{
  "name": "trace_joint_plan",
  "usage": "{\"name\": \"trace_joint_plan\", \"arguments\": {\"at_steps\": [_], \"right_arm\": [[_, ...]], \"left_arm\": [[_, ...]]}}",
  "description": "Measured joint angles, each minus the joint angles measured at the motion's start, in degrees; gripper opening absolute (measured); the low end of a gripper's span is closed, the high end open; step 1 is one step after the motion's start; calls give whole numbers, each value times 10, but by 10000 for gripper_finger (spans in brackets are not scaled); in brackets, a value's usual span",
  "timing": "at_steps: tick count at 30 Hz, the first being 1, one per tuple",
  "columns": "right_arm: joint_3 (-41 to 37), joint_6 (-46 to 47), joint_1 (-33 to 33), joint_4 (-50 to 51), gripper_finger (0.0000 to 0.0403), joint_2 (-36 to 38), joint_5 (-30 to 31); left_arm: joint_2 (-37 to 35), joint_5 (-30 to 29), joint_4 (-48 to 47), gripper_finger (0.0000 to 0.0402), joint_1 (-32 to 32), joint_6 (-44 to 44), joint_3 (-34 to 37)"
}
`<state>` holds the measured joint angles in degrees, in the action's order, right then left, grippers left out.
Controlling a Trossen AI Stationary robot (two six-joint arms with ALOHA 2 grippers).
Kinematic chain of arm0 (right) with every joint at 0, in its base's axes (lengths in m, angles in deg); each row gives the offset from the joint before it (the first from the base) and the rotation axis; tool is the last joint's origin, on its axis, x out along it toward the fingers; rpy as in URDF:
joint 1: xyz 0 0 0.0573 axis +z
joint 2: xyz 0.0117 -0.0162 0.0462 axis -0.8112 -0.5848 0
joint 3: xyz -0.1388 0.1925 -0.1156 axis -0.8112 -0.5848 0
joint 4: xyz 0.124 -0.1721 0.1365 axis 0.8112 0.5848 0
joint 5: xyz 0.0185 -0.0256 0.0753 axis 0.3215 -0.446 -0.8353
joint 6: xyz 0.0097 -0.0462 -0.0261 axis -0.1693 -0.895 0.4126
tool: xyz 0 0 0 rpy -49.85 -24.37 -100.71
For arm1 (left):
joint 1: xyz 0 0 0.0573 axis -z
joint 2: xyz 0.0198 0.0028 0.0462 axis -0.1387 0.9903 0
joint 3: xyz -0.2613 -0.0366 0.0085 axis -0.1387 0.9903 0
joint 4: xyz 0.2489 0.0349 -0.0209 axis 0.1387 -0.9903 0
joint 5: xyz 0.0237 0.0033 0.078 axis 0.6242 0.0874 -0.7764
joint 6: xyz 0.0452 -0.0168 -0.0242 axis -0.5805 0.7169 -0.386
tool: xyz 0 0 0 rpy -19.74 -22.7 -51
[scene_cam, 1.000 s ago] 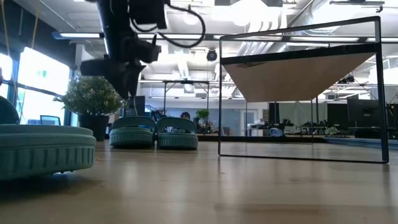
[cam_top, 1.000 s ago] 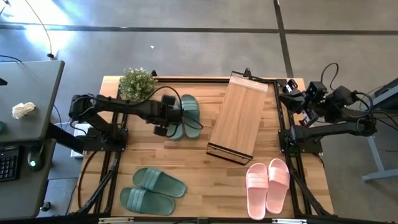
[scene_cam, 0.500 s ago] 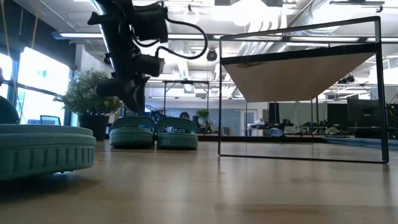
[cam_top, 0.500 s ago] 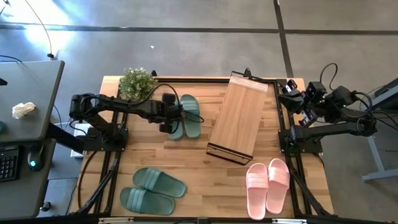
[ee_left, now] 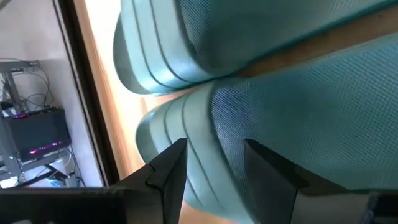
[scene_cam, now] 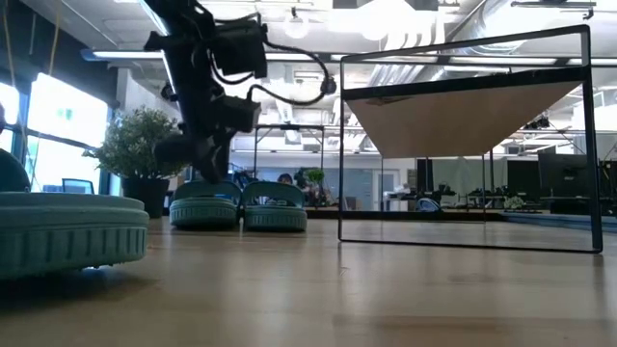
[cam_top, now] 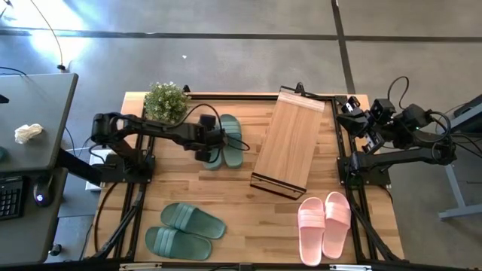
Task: Pick and place slides into the shelf
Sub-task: Put the green slide under the shelf
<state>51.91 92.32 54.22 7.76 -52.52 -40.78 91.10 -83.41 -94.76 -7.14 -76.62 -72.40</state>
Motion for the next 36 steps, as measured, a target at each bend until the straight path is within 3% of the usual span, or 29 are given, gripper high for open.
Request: {"name": "trace_joint_plan", "arguments": {"at_steps": [6,14,18,24,30,36], "right_arm": [[0,0,0,1,0,0,0],[0,0,0,1,0,0,0],[0,0,0,1,0,0,0],[0,0,0,1,0,0,0],[0,0,0,1,0,0,0],[0,-4,0,-1,0,0,0]], "left_arm": [[23,-41,7,145,-2,0,0],[41,-43,12,139,-29,4,0],[41,-44,14,103,-46,5,0],[41,-18,14,11,-60,6,0],[31,-16,-3,6,-47,7,-1],[-26,-15,-42,4,-12,35,-1]]}}
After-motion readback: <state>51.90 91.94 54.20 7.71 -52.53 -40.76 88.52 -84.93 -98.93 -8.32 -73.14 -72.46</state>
